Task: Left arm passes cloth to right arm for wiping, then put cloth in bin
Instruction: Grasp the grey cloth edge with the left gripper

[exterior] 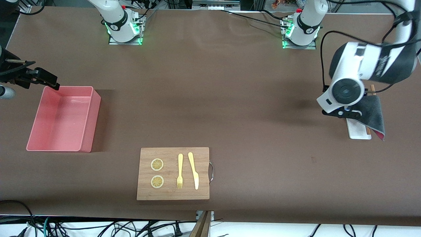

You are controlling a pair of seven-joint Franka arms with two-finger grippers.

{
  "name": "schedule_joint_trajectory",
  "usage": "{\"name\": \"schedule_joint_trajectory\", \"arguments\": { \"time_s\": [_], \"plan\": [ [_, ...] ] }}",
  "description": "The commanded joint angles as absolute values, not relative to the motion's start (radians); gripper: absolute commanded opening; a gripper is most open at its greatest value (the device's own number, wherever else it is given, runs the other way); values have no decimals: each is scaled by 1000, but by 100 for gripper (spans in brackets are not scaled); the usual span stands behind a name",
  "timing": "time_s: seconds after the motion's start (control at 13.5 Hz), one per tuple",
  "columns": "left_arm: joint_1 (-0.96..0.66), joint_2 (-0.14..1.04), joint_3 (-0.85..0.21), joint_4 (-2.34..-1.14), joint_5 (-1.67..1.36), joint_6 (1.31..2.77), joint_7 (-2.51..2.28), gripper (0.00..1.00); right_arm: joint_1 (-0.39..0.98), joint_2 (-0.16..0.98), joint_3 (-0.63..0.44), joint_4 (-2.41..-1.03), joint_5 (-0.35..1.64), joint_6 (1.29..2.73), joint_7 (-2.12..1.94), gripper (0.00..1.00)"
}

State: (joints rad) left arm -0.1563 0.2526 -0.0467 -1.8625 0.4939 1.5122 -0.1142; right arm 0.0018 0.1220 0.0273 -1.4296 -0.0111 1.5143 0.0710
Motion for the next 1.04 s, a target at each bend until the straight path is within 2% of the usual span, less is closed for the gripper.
{"name": "schedule_joint_trajectory", "arguments": {
  "time_s": [0.0, 0.22, 0.74, 0.96],
  "plan": [
    [-167, 264, -54, -1994, 645, 1616, -208, 100, -3, 130, 29, -1413, -11, 1514, 61, 100],
    [-199, 357, -63, -2110, 878, 1666, -481, 100, -5, 129, 29, -1413, -11, 1514, 61, 100],
    [-167, 494, -63, -2206, 1190, 1722, -784, 100, -3, 130, 29, -1413, -11, 1514, 61, 100],
    [-161, 544, -63, -2210, 1224, 1730, -883, 100, -3, 130, 28, -1413, -11, 1516, 61, 100]
  ]
}}
